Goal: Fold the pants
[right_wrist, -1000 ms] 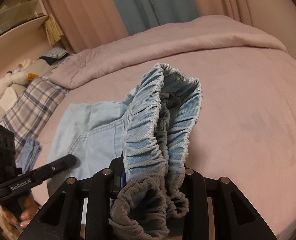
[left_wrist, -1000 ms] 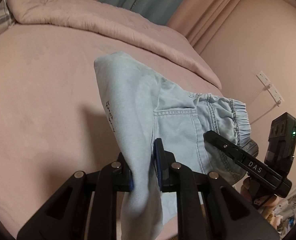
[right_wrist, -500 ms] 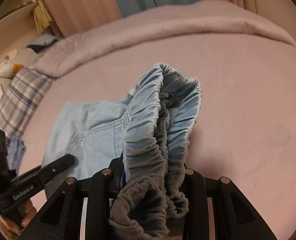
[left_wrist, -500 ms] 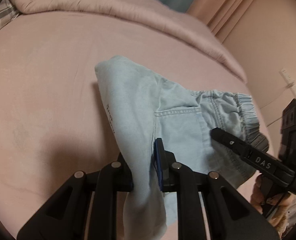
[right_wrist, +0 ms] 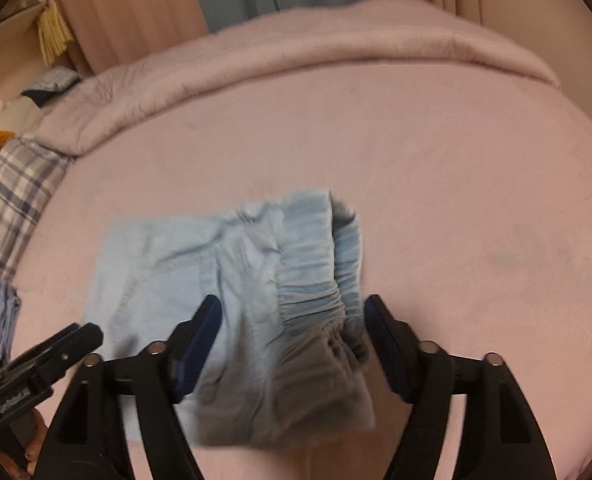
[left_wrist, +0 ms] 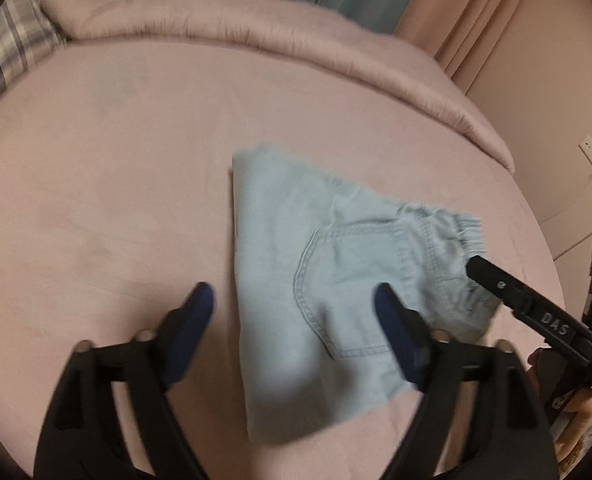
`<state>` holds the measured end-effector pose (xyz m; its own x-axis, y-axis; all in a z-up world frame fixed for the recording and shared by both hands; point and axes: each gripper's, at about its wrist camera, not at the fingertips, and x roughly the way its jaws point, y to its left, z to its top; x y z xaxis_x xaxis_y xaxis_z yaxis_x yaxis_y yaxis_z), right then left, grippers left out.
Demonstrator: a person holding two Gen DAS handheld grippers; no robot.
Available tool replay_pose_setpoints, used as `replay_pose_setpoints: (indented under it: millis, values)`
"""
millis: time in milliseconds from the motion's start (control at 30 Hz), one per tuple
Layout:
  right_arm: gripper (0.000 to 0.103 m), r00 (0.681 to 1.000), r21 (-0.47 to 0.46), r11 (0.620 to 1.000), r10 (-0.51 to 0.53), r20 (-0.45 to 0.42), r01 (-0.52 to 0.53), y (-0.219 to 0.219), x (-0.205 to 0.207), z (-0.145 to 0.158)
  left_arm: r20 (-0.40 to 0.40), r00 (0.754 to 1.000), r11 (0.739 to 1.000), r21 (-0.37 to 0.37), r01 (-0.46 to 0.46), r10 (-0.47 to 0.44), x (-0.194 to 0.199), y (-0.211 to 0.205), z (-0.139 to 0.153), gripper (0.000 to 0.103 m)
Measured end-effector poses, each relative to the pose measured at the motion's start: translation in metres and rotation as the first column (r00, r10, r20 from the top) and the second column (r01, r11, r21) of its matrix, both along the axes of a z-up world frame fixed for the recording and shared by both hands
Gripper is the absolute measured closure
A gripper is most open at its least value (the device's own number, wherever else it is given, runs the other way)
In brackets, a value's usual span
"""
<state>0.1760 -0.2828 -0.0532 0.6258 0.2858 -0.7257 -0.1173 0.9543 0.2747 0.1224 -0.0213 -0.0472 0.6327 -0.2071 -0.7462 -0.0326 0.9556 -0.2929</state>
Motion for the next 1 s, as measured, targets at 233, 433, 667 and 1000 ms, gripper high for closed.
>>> replay_pose_setpoints:
  millis: [233,433,667,1000]
  values:
    - [0.012,0.988,-0.020,1.000,-0.012,0.155,0.015,-0.008,-0.061,0.054,0.113,0.994,0.999,0.052,-0.001,-0.005,-0.049,-0.008,0.040,0.001]
    - [0.010,0.983,-0.015,1.000,-0.009,0.184,0.012,-0.005,-0.089,0.062,0.062,0.998,0.998,0.064,0.010,-0.014,-0.074,-0.022,0.026,0.001]
    - [0.010,0.988,-0.015,1.000,-0.007,0.152,0.010,0.007,-0.087,0.051,0.049,0.999,0.998,0.067,0.012,-0.015,-0.084,-0.024,0.022,0.001]
    - [0.010,0.986,-0.034,0.999,-0.013,0.168,0.019,0.012,-0.093,0.052,0.041,0.999,0.997,0.074,-0.004,0.001,-0.092,-0.024,0.022,0.001]
